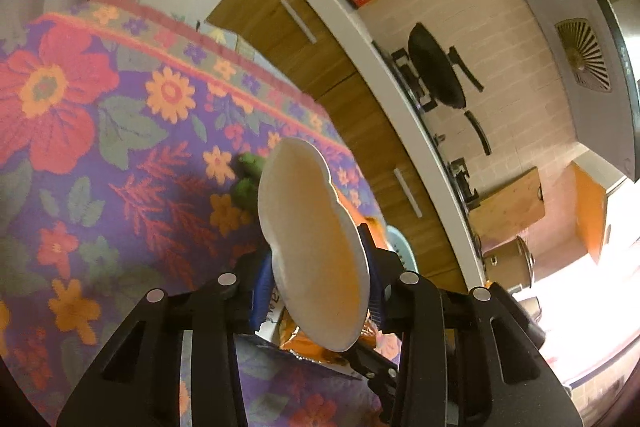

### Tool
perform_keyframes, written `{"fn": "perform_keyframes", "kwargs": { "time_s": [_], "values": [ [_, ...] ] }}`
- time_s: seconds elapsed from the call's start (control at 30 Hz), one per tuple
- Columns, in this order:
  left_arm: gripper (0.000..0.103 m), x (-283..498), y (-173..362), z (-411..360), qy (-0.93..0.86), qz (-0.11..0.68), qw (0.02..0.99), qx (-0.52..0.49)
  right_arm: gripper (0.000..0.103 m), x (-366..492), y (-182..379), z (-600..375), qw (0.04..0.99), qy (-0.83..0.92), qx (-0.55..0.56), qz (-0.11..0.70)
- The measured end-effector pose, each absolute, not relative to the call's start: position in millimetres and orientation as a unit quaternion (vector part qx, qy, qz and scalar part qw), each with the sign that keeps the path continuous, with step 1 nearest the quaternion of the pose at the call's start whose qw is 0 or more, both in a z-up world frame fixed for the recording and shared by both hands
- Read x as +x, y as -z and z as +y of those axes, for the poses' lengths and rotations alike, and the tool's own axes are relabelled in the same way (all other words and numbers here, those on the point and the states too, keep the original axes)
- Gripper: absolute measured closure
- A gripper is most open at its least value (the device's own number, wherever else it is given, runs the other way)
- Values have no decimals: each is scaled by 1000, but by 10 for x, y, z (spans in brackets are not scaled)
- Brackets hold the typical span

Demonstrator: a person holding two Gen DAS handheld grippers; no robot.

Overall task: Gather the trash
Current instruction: 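Grasp the orange-white paper cup with the left tool while the right tool grasps the brown paper bag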

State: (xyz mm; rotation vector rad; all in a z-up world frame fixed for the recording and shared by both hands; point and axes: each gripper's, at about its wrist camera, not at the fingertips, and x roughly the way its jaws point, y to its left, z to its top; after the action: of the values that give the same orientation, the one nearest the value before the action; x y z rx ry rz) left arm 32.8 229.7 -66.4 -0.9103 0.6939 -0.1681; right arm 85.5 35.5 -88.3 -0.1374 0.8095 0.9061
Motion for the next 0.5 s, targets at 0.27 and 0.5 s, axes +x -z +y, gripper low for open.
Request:
{"fn": "perform_keyframes", "kwargs": {
  "time_s": [0.27,0.5],
  "values": [
    [67,171,498,2387,76,299,849,-428,71,786,851,415,824,-423,-89,366],
    [68,134,376,2335,75,287,858,-419,82,785,729,303,835,-419,-68,351]
  ]
}}
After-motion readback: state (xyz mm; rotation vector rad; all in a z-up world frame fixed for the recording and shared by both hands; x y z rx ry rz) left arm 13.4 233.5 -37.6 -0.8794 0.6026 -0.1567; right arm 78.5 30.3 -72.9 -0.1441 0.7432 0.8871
